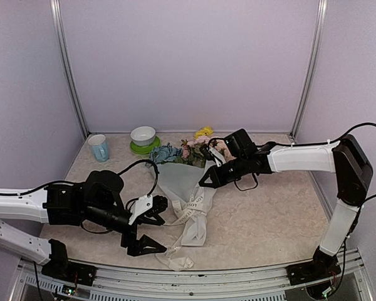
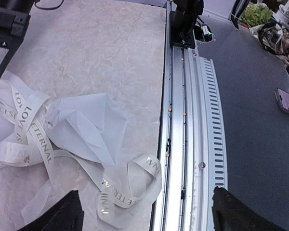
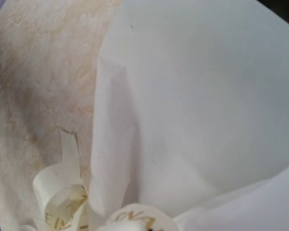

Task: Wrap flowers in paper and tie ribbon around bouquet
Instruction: Adjust the ribbon on the folded bouquet.

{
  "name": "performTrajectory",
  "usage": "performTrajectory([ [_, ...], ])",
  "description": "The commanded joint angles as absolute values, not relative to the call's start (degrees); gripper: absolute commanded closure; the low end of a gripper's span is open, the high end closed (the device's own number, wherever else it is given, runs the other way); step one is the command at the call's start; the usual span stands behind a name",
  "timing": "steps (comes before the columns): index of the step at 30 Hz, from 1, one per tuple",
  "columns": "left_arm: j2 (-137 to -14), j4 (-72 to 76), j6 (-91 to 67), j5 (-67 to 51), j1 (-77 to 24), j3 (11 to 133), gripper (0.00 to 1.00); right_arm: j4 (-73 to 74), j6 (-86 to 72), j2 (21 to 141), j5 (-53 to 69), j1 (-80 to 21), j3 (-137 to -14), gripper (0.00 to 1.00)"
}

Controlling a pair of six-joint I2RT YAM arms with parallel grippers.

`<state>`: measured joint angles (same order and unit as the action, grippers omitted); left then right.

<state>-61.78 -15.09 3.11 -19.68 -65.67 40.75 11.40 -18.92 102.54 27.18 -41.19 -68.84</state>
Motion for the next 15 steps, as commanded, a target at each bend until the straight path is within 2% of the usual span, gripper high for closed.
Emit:
performTrajectory([
  [1,-59.43,-11.23,5.0,-18.4,-62.48,37.25,0.02,12.01,-18.3,102.44,27.46,-41.92,-69.75,1.0],
  [4,-60.42,-2.72,0.94,-16.34,-52.56,34.42,0.03,11.32,-18.46,101.9,27.34,-41.9,-69.04,1.0],
  [5,-62.3,1.2,-1.71,-16.74,-49.34,33.78,0.12,10.94,-18.53,101.73,27.33,-41.92,-68.65,1.0],
  [7,-70.25,5.6,-5.45,-16.66,-46.1,35.83,0.45,10.87,-18.67,101.68,27.33,-41.92,-68.28,1.0],
  [8,-74.04,5.49,-5.25,-17.0,-45.87,37.96,0.5,10.9,-18.66,101.67,27.33,-41.97,-68.25,1.0],
  [9,-77.47,5.46,-4.44,-17.88,-45.97,39.67,0.49,10.82,-18.64,101.61,27.17,-42.0,-68.09,1.0],
  [12,-83.36,9.7,-3.63,-21.45,-46.4,41.53,0.29,10.36,-18.83,100.9,26.86,-42.01,-67.32,1.0],
  [15,-87.26,11.97,-3.85,-24.57,-46.14,42.68,0.24,10.49,-18.88,100.51,26.56,-42.01,-67.09,1.0],
])
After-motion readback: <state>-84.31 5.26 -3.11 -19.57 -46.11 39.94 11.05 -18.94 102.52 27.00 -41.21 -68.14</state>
